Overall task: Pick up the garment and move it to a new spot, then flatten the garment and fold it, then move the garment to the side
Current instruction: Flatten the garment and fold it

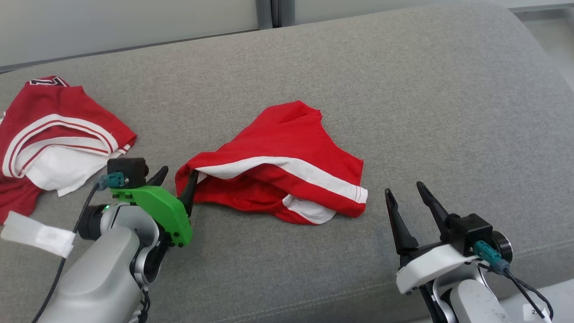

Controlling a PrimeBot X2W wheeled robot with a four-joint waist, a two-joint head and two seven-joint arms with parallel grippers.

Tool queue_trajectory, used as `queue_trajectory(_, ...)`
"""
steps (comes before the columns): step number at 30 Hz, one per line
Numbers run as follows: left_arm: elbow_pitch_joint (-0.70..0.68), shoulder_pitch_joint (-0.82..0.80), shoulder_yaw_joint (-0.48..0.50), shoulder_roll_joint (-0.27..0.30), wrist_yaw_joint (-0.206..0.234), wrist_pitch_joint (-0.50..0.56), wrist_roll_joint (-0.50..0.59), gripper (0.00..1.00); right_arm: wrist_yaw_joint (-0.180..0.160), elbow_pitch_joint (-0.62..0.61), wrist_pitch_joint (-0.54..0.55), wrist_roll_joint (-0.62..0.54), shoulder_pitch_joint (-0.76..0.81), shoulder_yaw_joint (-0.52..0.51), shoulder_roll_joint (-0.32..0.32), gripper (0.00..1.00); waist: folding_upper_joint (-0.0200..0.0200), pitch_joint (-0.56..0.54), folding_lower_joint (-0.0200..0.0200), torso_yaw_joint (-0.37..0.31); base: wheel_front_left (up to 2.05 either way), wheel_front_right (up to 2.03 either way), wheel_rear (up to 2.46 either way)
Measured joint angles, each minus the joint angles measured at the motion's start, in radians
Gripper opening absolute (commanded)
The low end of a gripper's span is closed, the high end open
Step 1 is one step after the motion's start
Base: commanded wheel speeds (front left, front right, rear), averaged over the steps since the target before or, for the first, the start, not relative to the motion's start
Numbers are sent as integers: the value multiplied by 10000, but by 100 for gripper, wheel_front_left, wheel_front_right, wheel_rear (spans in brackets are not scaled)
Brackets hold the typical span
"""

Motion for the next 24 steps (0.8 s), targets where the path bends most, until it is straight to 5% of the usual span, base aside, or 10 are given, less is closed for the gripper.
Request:
queue_trajectory(8, -750, 1049, 38, 362, 314, -805, 105, 100, 0, 165, 0, 134, 8, -142, -2, 100, 0, -103, 0, 278, 0, 0, 0)
queue_trajectory(24, -3923, 3341, 426, 268, 1843, -2019, 113, 100, 0, 2387, 619, 1960, -770, 288, 2, 100, 0, -264, 0, 1017, 0, 0, 0)
